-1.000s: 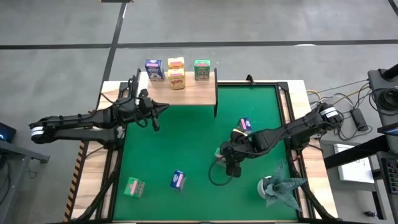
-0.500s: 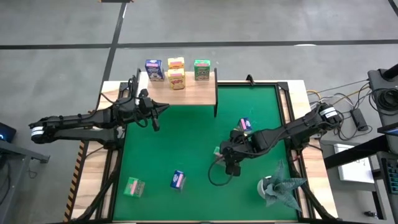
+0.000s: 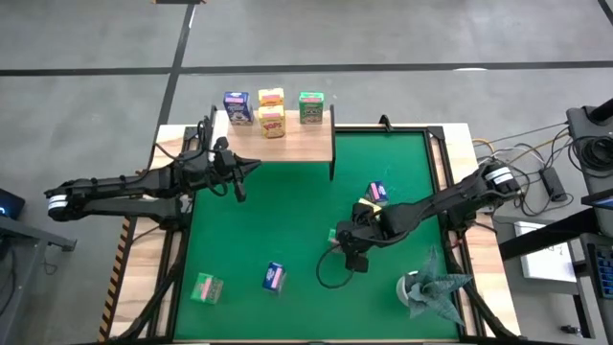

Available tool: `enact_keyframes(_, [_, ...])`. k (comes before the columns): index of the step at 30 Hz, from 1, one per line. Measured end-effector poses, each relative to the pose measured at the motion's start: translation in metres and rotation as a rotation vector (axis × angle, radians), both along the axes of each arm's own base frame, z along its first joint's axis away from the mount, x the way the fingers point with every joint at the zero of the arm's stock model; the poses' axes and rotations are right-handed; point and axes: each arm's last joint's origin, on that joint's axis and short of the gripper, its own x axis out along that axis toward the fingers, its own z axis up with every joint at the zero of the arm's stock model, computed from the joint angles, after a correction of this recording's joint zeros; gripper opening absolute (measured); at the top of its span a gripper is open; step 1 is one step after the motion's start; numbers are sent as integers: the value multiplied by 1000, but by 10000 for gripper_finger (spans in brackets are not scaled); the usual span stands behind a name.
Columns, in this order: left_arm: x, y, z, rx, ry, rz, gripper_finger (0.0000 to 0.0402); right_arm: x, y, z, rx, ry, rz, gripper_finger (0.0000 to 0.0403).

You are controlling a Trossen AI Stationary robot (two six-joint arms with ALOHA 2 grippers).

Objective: Stack cereal on shelf
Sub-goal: Put the top green cereal box on the shelf aligned with the other green cereal box

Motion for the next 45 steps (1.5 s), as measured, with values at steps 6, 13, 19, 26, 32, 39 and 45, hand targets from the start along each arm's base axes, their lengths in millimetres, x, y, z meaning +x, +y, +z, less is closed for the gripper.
enact_keyframes(6, [0,0,0,0,1,0,0,6,3,-18,-9,70,56,231])
enact_keyframes(13, [2,1,-2,-3,15,0,0,4,2,-10,-5,42,70,189])
enact_keyframes(19, [5,1,-5,-7,29,0,0,4,1,-3,-9,9,77,174])
enact_keyframes(26, [7,2,-7,-6,46,-1,0,10,-11,3,-37,-31,130,173])
enact_keyframes(32, [7,2,-5,13,32,-4,0,25,-34,37,-41,-132,200,173])
enact_keyframes(39, [7,2,-4,17,23,-5,0,40,-67,81,-94,-261,336,173])
enact_keyframes(45, [7,2,-4,5,17,-2,0,41,-109,110,-203,-305,369,173])
